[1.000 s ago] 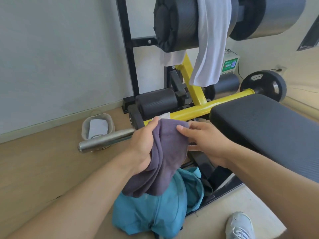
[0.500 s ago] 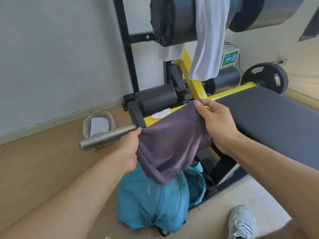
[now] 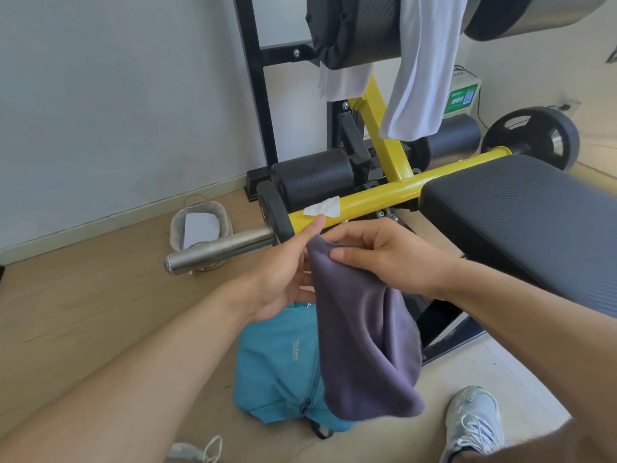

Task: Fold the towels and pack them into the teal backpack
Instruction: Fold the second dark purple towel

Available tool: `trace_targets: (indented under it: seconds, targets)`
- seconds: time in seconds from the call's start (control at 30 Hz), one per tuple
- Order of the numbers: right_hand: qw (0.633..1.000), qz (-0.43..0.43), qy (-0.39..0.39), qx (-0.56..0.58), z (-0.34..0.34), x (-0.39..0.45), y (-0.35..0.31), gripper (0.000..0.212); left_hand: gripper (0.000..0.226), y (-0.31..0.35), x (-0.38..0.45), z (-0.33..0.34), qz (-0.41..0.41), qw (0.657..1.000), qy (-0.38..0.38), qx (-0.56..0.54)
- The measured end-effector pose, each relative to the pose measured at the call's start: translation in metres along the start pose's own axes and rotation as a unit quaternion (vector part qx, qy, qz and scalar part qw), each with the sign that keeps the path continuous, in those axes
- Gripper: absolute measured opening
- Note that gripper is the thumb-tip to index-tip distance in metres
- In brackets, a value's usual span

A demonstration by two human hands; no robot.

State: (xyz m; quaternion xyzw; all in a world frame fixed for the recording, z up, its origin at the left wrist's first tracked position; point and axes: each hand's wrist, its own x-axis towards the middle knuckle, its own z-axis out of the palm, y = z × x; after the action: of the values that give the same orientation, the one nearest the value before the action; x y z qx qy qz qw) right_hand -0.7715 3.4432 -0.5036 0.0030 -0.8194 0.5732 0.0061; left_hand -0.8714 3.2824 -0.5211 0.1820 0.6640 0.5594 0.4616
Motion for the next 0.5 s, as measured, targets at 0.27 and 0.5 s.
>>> trace_targets:
  seconds: [0.27,0.5]
  targets:
    - [0.997,0.05,0.062,0.0,-0.007,0.004,0.011,0.031,0.044,0.002,-0.003,0.002,0.036,0.999,0.012,0.009]
    - [0.993,0.114,0.036,-0.008,-0.011,0.0,0.005,0.04,0.03,0.002,-0.004,0.002,0.093,0.993,0.064,0.047]
